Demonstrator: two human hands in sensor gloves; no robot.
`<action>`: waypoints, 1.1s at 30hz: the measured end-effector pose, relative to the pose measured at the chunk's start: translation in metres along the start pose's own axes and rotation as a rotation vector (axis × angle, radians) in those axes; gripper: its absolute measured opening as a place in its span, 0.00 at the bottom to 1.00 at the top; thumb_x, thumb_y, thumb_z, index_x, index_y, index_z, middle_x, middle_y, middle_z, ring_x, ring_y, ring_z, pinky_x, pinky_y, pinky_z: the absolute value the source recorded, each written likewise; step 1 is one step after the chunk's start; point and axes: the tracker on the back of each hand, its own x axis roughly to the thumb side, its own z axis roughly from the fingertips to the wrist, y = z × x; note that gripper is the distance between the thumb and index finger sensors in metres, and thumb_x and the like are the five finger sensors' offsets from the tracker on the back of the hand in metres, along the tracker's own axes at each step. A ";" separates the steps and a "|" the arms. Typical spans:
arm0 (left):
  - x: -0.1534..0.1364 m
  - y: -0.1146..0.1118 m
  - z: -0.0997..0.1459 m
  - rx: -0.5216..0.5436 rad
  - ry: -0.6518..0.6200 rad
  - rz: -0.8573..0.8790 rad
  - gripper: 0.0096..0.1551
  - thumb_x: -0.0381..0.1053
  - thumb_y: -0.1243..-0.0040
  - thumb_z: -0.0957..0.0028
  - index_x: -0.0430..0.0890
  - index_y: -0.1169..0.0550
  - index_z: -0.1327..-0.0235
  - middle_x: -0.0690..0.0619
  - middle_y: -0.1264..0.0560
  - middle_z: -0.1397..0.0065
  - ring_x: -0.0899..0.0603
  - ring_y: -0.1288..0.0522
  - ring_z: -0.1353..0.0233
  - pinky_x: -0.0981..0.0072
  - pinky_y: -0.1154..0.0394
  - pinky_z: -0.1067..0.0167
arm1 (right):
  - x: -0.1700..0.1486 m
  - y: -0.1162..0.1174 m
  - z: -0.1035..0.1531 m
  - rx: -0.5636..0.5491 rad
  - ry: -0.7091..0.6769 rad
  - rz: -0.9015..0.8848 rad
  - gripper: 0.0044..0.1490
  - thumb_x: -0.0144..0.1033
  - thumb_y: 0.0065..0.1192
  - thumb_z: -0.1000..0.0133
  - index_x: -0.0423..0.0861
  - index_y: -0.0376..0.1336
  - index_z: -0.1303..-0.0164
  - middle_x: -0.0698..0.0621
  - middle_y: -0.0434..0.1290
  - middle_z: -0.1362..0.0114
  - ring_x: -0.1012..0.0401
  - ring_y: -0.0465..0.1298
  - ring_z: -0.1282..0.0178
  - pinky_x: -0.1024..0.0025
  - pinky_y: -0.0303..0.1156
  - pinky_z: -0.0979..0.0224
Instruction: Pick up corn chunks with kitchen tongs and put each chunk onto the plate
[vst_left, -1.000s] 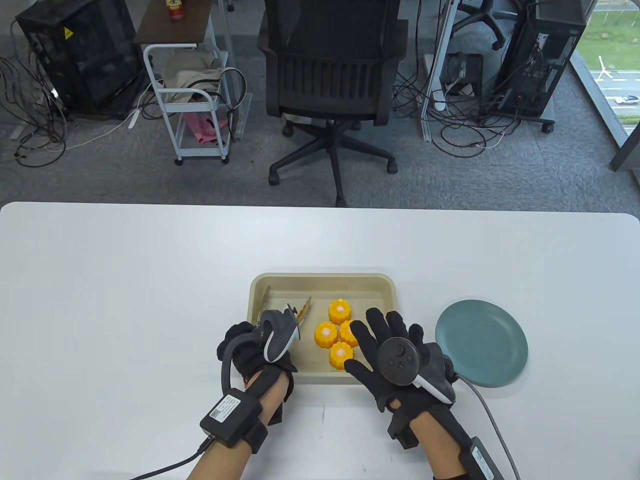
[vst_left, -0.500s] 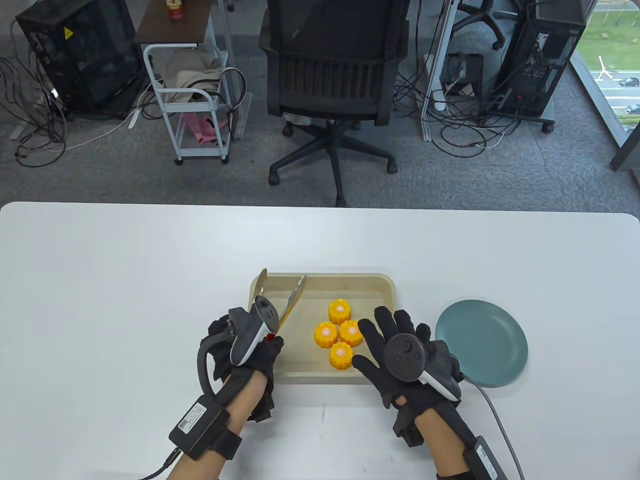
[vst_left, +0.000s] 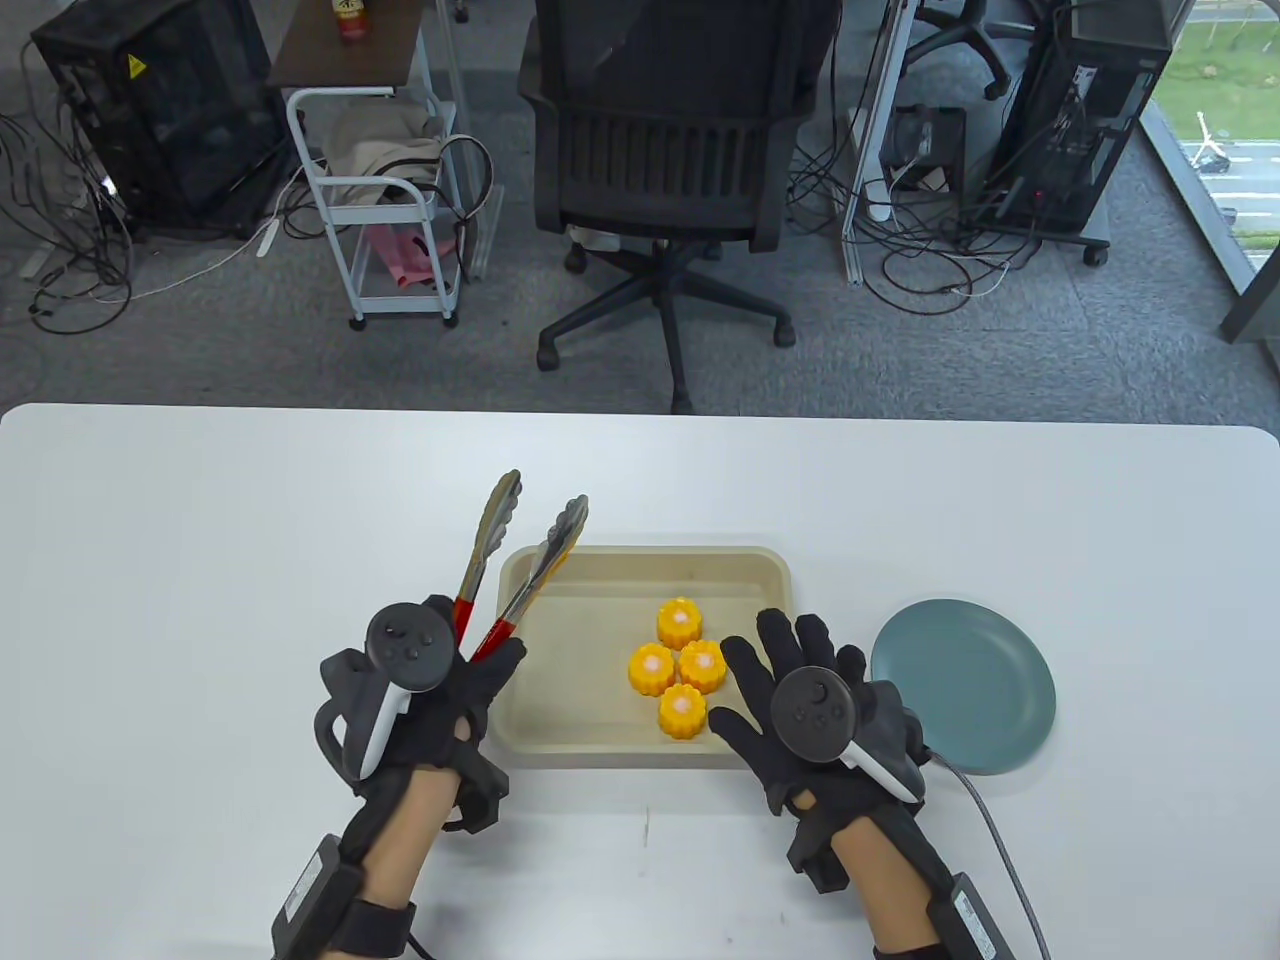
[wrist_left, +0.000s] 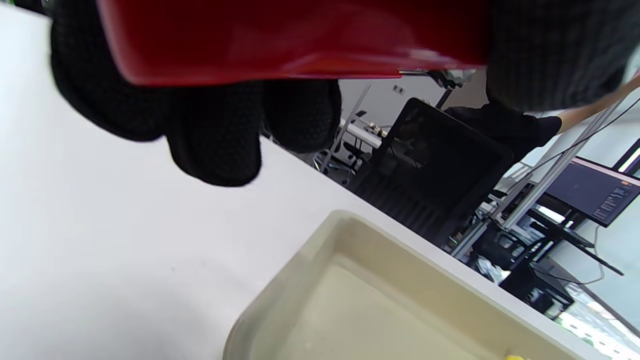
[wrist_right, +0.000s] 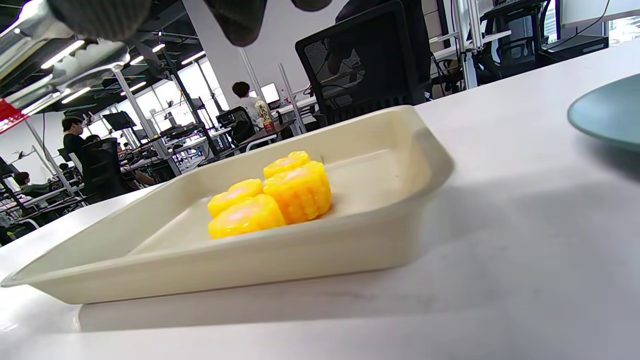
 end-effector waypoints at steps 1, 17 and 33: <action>-0.005 -0.003 -0.001 -0.025 -0.015 0.057 0.53 0.77 0.42 0.60 0.54 0.44 0.26 0.47 0.23 0.37 0.38 0.12 0.49 0.42 0.17 0.52 | 0.000 0.000 0.000 0.003 -0.001 0.000 0.47 0.70 0.46 0.47 0.63 0.46 0.17 0.53 0.36 0.06 0.49 0.30 0.11 0.36 0.33 0.20; -0.029 -0.024 -0.013 -0.138 -0.273 0.525 0.57 0.77 0.41 0.59 0.52 0.45 0.22 0.48 0.23 0.41 0.44 0.15 0.63 0.50 0.16 0.71 | 0.010 -0.004 0.006 -0.050 -0.046 -0.017 0.47 0.70 0.46 0.47 0.63 0.46 0.18 0.52 0.38 0.06 0.44 0.33 0.11 0.36 0.38 0.19; -0.029 -0.029 -0.011 -0.107 -0.289 0.480 0.57 0.77 0.42 0.60 0.51 0.43 0.22 0.47 0.22 0.42 0.43 0.15 0.64 0.50 0.16 0.72 | -0.015 -0.049 -0.002 -0.246 0.008 -0.089 0.48 0.72 0.47 0.49 0.61 0.50 0.19 0.48 0.46 0.07 0.42 0.44 0.11 0.45 0.49 0.16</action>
